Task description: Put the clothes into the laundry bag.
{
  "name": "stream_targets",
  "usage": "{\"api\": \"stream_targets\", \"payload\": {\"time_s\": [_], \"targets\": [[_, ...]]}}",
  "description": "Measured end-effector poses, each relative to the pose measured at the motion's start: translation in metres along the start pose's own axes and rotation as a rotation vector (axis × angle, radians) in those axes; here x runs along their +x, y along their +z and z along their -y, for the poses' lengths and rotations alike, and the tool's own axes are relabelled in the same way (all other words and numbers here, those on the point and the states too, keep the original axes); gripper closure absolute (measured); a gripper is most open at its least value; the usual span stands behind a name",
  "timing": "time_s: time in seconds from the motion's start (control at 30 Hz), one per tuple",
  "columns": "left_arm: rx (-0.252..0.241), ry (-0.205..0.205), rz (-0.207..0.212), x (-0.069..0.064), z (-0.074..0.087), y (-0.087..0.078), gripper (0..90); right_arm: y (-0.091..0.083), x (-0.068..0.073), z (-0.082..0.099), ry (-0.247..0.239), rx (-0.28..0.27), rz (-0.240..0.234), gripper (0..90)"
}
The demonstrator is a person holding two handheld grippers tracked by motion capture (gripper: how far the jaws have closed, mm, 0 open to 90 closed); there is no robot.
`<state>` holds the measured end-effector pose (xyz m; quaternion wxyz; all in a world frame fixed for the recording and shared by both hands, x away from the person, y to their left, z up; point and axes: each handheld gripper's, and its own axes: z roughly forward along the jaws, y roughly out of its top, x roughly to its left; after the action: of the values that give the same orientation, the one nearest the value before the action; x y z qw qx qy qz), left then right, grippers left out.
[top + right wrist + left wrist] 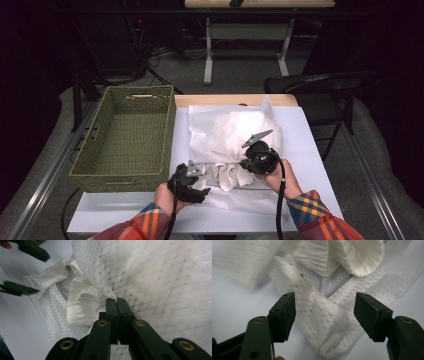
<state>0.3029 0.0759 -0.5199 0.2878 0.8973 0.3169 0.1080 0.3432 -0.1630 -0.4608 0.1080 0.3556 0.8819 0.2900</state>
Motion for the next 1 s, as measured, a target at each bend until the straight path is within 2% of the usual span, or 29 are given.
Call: {"api": "stream_targets", "payload": {"time_s": [0.07, 0.13, 0.17, 0.23, 0.3, 0.33, 0.43, 0.5, 0.73, 0.83, 1.0], "targets": [[0.035, 0.017, -0.033, -0.001, -0.001, 0.011, 33.0, 0.000, 0.000, 0.000, -0.001, 0.000, 0.000, 89.6], [0.044, 0.006, -0.029, 0.002, 0.002, 0.015, 38.7, -0.001, 0.000, 0.001, -0.001, -0.001, -0.002, 89.6], [0.047, 0.010, -0.035, 0.003, 0.003, 0.014, 44.8, -0.001, -0.001, 0.001, 0.000, 0.000, -0.003, 89.6], [0.037, -0.014, -0.026, 0.008, 0.007, 0.012, 55.2, -0.001, -0.001, 0.002, 0.001, -0.002, -0.003, 89.6], [0.026, -0.019, -0.030, 0.011, 0.011, 0.009, 65.3, -0.002, -0.001, 0.002, 0.000, -0.005, -0.001, 89.6], [0.020, -0.026, -0.030, 0.014, 0.013, 0.008, 73.9, -0.002, -0.001, 0.001, -0.003, -0.006, -0.001, 89.6], [0.002, -0.049, -0.023, 0.018, 0.019, 0.003, 84.7, -0.003, 0.000, 0.001, -0.004, -0.005, -0.001, 89.6], [-0.013, -0.075, -0.002, 0.021, 0.023, -0.003, 86.3, -0.003, 0.000, 0.001, -0.010, -0.005, -0.003, 89.6], [-0.038, -0.100, 0.014, 0.027, 0.041, -0.025, 86.6, -0.005, 0.002, 0.001, -0.005, -0.005, -0.010, 89.6], [-0.041, -0.108, 0.017, 0.027, 0.046, -0.031, 86.7, -0.007, 0.003, 0.000, -0.015, -0.011, -0.014, 89.6], [-0.035, -0.101, 0.011, 0.026, 0.052, -0.036, 86.7, -0.013, 0.004, 0.001, -0.004, -0.021, -0.025, 89.6]]}}
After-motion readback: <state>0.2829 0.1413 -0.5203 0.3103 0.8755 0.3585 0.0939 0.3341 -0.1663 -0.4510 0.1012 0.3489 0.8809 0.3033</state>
